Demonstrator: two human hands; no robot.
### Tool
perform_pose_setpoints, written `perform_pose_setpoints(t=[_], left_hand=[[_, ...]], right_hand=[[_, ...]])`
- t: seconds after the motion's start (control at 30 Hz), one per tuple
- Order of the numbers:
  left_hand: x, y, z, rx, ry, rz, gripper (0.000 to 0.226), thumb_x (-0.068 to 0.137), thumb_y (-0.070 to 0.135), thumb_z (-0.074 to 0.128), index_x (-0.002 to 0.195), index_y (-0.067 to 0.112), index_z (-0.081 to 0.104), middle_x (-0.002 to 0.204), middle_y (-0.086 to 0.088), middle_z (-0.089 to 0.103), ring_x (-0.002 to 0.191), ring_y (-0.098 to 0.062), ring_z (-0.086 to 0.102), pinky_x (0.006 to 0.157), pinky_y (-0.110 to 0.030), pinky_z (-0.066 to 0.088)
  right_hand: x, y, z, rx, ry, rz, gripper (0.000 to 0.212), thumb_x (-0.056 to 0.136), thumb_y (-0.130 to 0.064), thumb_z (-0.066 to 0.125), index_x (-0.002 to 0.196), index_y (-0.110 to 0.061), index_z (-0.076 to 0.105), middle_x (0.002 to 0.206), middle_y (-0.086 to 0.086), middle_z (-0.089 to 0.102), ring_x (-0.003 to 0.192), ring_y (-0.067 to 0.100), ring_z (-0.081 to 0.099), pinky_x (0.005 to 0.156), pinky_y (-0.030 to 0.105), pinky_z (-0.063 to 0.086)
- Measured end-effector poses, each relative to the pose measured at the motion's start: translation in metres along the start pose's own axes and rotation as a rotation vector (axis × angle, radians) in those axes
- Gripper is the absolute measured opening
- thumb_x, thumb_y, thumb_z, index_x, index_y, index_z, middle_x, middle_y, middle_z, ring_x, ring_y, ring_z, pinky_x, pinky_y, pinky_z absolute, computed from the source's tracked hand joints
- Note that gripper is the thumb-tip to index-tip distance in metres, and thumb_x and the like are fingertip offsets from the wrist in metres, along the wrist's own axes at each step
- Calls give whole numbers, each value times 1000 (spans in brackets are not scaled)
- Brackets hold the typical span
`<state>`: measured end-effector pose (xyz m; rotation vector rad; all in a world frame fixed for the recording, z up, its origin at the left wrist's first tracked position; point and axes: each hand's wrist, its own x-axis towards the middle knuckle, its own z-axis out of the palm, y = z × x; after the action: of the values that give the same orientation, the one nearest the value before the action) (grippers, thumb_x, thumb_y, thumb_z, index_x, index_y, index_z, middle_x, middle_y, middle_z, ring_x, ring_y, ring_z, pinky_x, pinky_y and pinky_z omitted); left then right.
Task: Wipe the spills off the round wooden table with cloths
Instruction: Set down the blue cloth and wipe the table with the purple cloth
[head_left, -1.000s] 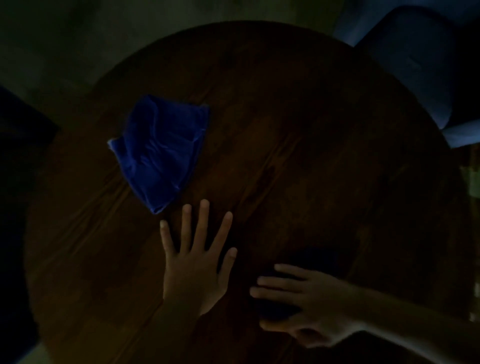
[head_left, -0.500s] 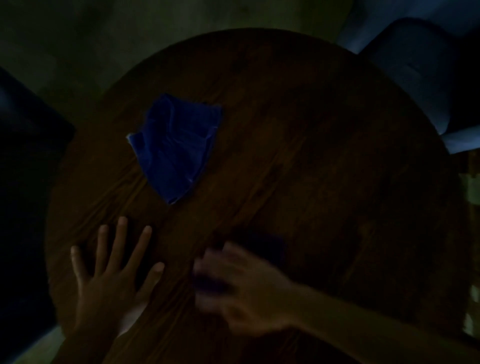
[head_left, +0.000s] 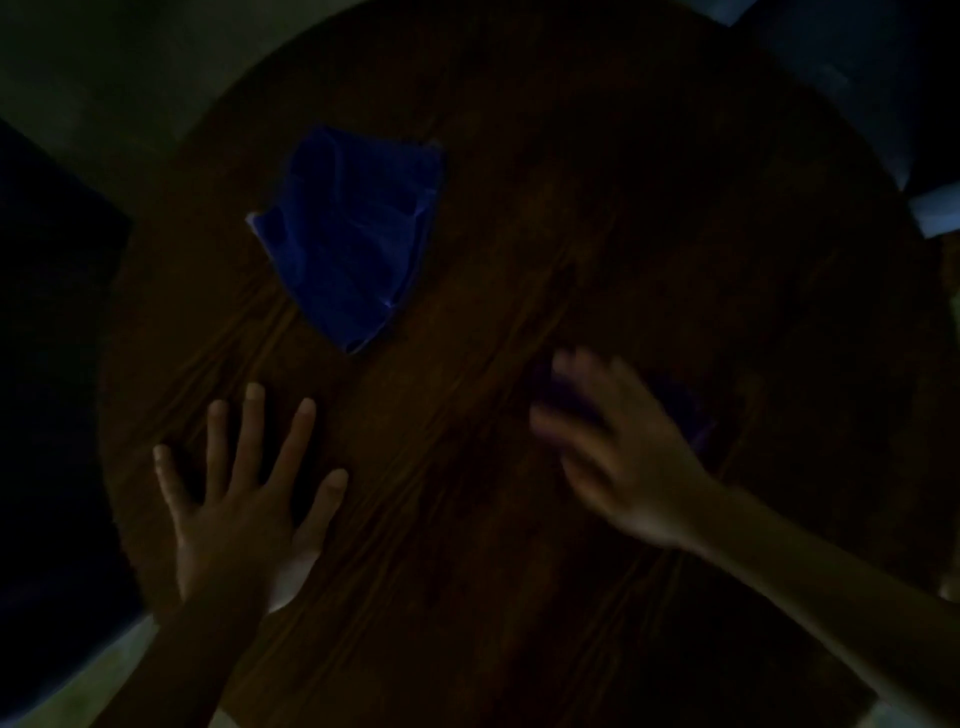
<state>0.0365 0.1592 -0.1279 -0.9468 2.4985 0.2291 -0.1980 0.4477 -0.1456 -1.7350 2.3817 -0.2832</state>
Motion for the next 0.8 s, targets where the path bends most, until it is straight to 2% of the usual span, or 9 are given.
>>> perform_pose_setpoints(t=[0.07, 0.1, 0.13, 0.27, 0.37, 0.43, 0.5, 0.6, 0.8], left_hand=[[-1, 1, 0, -3, 12, 18, 80, 81, 84, -7, 152, 49, -20, 163, 4, -34, 150, -22, -30, 119, -64, -14], [-2, 1, 1, -4, 19, 29, 80, 81, 84, -7, 151, 49, -21, 163, 4, -34, 150, -23, -31, 119, -64, -15], [-2, 1, 1, -11, 27, 35, 79, 81, 84, -7, 151, 49, -22, 162, 4, -35, 150, -23, -32, 119, -64, -15], [-6, -2, 4, -39, 59, 90, 77, 85, 81, -5, 153, 48, -20, 164, 4, -32, 150, -23, -30, 118, -66, -14], [-6, -9, 4, -78, 73, 136, 76, 89, 78, 1, 156, 45, -11, 167, 2, -22, 152, -24, -24, 119, -66, -12], [-7, -16, 4, -115, 89, 184, 74, 93, 74, 7, 158, 43, -3, 169, 0, -14, 154, -24, -19, 120, -64, -12], [-12, -30, 4, -94, 106, 214, 72, 95, 69, 12, 160, 39, 4, 170, -2, -7, 155, -25, -13, 121, -63, -9], [-28, -66, 10, -54, 118, 180, 71, 96, 69, 9, 160, 38, 2, 170, -1, -5, 155, -25, -9, 121, -64, -4], [-47, -96, 27, -96, 95, 138, 74, 92, 71, -4, 159, 39, -3, 169, -1, -10, 155, -23, -13, 122, -65, -1]], right_hand=[[-82, -4, -3, -86, -236, -342, 67, 92, -47, 63, 154, -42, 37, 170, 12, 16, 156, 32, 18, 122, 54, 22], [-112, 9, -7, -96, -256, -346, 65, 93, -48, 61, 153, -45, 37, 169, 11, 17, 155, 32, 22, 120, 55, 26], [-137, 29, -10, -76, -234, -181, 61, 94, -46, 59, 151, -45, 39, 169, 10, 19, 154, 33, 26, 116, 58, 31], [-168, 72, -11, -50, 130, 1011, 52, 97, -37, 39, 143, -19, 52, 164, 16, 26, 145, 49, 27, 111, 69, 33], [-106, 37, -4, 42, 328, 1503, 63, 94, -44, 36, 154, -25, 38, 164, 22, 25, 152, 41, 22, 124, 54, 16], [-51, -3, 2, 82, 337, 1468, 66, 90, -47, 35, 154, -31, 38, 166, 18, 22, 155, 35, 18, 125, 49, 11], [-5, -49, 14, 75, 302, 1269, 63, 91, -47, 37, 151, -32, 42, 166, 18, 25, 154, 35, 21, 125, 49, 14], [57, -123, 29, 29, 225, 966, 58, 95, -45, 41, 152, -33, 40, 167, 16, 23, 154, 34, 22, 124, 50, 17], [141, -217, 41, 108, 93, 707, 56, 102, -46, 40, 156, -37, 28, 171, 11, 7, 158, 30, 7, 126, 51, 8]])
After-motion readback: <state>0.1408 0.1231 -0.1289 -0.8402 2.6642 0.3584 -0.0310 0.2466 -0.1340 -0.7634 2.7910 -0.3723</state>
